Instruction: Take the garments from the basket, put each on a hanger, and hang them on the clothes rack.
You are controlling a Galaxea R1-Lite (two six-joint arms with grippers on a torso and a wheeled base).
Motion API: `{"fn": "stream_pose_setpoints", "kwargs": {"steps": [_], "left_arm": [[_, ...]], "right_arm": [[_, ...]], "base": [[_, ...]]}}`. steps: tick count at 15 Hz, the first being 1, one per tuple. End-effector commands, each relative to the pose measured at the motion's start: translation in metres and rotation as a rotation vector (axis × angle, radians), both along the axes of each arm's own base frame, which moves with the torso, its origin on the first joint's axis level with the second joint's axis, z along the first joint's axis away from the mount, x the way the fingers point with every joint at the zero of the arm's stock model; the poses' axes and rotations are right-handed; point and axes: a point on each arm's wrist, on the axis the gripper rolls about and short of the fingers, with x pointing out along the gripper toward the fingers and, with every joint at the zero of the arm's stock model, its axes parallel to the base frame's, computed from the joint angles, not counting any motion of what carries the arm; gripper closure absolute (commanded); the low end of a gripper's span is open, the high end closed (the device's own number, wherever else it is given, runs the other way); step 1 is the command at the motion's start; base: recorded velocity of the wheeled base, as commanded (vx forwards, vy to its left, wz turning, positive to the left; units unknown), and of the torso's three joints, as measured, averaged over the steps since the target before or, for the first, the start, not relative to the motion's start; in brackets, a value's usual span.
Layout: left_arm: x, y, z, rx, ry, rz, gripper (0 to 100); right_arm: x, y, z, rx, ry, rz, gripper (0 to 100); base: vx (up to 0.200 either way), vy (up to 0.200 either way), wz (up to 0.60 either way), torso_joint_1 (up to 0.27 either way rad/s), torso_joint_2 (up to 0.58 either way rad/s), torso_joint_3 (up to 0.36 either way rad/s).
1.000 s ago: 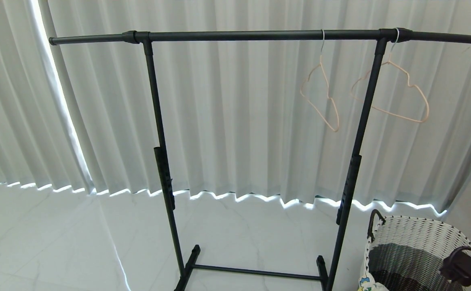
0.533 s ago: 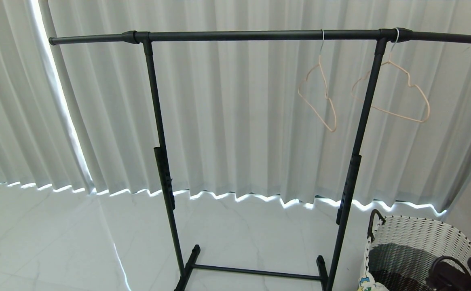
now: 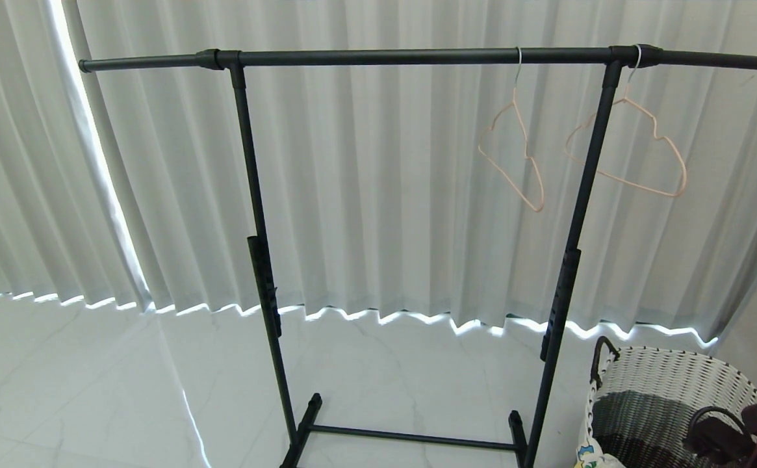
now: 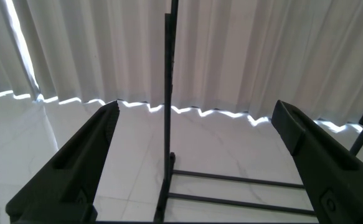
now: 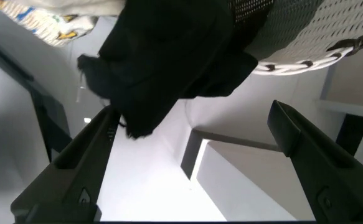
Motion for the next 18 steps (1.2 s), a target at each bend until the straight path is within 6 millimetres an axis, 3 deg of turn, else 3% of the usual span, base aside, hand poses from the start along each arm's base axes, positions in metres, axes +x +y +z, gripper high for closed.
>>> {"fn": "stream_pose_setpoints", "kwargs": {"steps": [1,8,9,14,18], "left_arm": [[0.0,0.0,0.0,0.0,0.001,0.0,0],[0.0,0.0,0.0,0.002,0.002,0.0,0],[0.0,0.0,0.0,0.002,0.002,0.0,0],[0.0,0.0,0.0,0.005,0.002,0.0,0],[0.0,0.0,0.0,0.006,0.002,0.0,0]], "right_arm": [[0.003,-0.001,-0.006,0.001,0.022,-0.005,0],[0.003,-0.004,-0.007,0.0,0.011,-0.027,0],[0.004,-0.004,-0.007,0.001,0.008,-0.028,100],[-0.007,-0.003,-0.001,0.001,-0.004,-0.026,100],[-0.009,-0.003,0.026,0.022,-0.219,-0.037,100]], "base": [[0.0,0.0,0.0,0.0,0.0,0.0],[0.0,0.0,0.0,0.0,0.0,0.0],[0.0,0.0,0.0,0.0,0.0,0.0],[0.0,0.0,0.0,0.0,0.0,0.0],[0.0,0.0,0.0,0.0,0.0,0.0]]}}
